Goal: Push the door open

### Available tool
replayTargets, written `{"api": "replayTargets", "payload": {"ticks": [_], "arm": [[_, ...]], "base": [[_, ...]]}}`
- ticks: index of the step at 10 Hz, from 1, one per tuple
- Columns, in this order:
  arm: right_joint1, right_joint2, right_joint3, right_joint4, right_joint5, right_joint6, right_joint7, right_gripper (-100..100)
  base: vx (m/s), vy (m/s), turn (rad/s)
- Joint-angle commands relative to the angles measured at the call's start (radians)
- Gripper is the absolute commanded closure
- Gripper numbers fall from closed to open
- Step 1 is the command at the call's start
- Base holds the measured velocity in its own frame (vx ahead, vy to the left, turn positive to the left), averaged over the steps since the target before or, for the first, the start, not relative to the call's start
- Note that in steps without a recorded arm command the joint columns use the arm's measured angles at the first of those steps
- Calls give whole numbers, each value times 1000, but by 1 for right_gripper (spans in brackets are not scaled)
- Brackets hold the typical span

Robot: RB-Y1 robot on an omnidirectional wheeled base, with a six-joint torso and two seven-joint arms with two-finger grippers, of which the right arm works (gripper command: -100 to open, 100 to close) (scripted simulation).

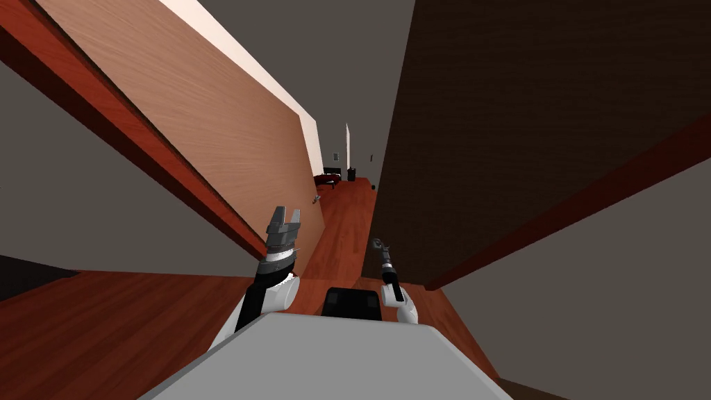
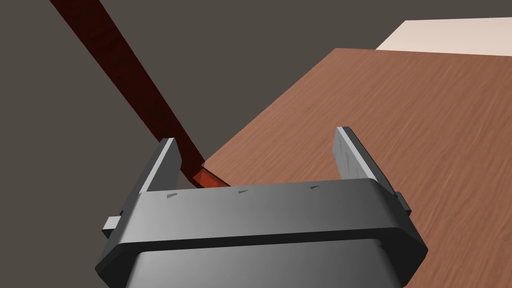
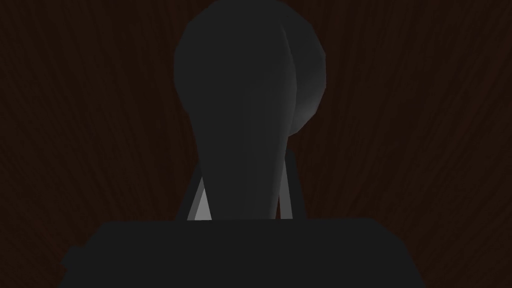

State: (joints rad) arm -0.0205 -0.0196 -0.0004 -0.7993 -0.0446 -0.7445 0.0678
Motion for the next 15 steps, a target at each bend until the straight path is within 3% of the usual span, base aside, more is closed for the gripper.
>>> {"api": "replayTargets", "payload": {"ticks": [1, 3, 8, 11, 15], "arm": [[-15, -21, -28, 5, -12, -8, 7, 100], [-16, -28, -38, 6, -17, -8, 10, 100], [-18, -50, -101, 9, -49, -10, 27, 100], [-18, -51, -120, 10, -59, -10, 33, 100], [-20, -40, -173, 13, -86, -12, 47, 100]], "base": [[206, 38, -56], [161, 56, -40], [184, 68, -71], [140, 49, -35], [188, 78, -82]]}}
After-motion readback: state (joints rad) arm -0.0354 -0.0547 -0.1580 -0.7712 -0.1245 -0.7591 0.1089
